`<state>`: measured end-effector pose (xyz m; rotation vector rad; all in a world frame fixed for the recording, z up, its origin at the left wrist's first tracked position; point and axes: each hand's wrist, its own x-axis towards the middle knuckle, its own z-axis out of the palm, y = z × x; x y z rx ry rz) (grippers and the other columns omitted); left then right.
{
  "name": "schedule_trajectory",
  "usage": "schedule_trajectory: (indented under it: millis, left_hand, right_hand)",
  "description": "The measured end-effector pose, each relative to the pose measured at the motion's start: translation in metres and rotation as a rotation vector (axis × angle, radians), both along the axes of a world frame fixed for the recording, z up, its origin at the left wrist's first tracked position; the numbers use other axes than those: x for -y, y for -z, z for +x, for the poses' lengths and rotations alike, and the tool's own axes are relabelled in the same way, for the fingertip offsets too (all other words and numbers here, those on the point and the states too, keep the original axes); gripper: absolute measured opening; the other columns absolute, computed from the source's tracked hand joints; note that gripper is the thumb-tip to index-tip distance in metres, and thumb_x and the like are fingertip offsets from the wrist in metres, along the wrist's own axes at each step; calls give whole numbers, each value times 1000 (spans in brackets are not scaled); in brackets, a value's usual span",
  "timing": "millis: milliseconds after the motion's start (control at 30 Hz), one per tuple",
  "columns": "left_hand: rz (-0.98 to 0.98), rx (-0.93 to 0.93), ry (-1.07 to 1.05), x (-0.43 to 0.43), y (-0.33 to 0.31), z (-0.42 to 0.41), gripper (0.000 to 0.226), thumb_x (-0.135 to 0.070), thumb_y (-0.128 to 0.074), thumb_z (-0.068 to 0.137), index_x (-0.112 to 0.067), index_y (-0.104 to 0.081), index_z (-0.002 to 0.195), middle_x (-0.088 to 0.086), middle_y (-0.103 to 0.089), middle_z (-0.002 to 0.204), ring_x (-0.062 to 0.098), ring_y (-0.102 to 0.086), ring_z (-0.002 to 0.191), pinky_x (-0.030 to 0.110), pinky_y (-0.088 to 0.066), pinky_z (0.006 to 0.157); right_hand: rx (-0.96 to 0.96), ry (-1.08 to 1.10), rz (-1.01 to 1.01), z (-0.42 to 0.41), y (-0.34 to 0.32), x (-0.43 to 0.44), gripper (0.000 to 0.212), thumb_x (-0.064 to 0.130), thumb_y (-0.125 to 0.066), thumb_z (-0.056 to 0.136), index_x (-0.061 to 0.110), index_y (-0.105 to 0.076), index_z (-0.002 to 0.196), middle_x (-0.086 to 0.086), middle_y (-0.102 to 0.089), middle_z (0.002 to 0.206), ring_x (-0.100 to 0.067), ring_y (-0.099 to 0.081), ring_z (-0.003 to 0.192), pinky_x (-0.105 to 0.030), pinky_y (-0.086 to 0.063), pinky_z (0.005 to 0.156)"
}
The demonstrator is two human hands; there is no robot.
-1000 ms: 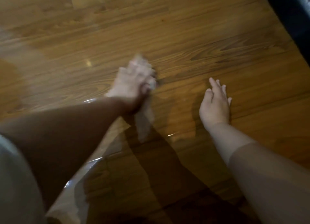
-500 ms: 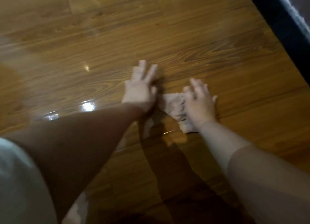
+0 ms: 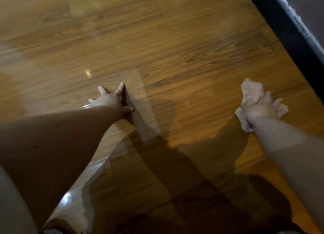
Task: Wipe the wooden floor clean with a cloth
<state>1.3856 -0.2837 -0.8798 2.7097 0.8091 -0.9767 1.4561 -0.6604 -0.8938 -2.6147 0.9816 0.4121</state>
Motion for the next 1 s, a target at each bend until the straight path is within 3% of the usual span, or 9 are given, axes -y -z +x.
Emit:
schedule_trajectory:
  millis: [100,233,300,400,567,667,833,900,1000]
  left_hand:
    - [-18,3,-37,-1,-3,-10,93,-65,-63,77,-56,-1,145,12,5,159,54,-22,135,59,-37,103]
    - [21,20,116,-6,-10,-2,98,-72,-60,73,-51,-1,148,19,-11,156,40,-47,124,51,-46,96]
    - [58,16,146,-6,-13,-2,98,-75,-58,72,-51,0,147,18,-17,154,44,-35,133,52,-47,94]
    - [36,-3,164,-10,-15,-4,98,-74,-58,72,-53,5,146,17,-4,157,50,-8,141,57,-39,102]
    - [13,-73,209,2,-22,7,106,-66,-66,72,-56,12,143,23,10,156,54,-13,138,56,-37,104]
    - [-48,-54,140,1,-19,10,110,-59,-74,69,-56,9,143,22,14,156,54,-4,139,58,-34,106]
    - [-61,6,18,-13,-12,12,131,-53,-85,58,-41,7,150,16,11,159,47,-2,143,54,-33,106]
    - [-52,-3,25,-15,-9,15,136,-53,-86,55,-36,9,151,16,11,159,47,-3,143,53,-35,105]
    - [-58,-18,45,-14,-6,15,137,-54,-86,54,-34,9,151,17,12,158,48,-3,142,52,-37,103]
  right_hand:
    - [20,-170,75,-20,-5,-47,68,49,-44,93,34,-13,153,-6,-1,162,-33,1,148,-58,-5,115]
    - [132,-1200,181,-108,5,-158,59,26,-40,98,44,-16,148,2,-6,162,-24,2,149,-55,5,114]
    - [121,-1491,145,-105,6,-165,56,18,-34,96,47,-27,144,8,-9,161,-20,-1,149,-52,12,110]
    - [176,-1081,-10,-52,16,-113,52,23,-41,95,43,-38,142,9,-10,161,-17,2,148,-57,5,114]
    - [-12,-140,4,18,0,-29,60,45,-36,95,42,-17,151,0,4,163,-30,9,148,-60,1,114]
    - [107,-365,-18,18,5,-94,68,38,-44,91,39,-14,152,0,-1,162,-28,8,148,-58,-1,114]
    - [134,-1338,236,8,8,-212,58,22,-39,95,52,-28,143,9,-10,162,-18,1,148,-48,5,116]
    - [131,-1342,167,35,12,-204,54,25,-39,95,50,-32,143,10,-12,161,-17,1,148,-48,3,116]
    - [205,-888,-28,73,21,-153,56,32,-44,92,43,-29,145,8,-16,160,-22,2,148,-50,-5,118]
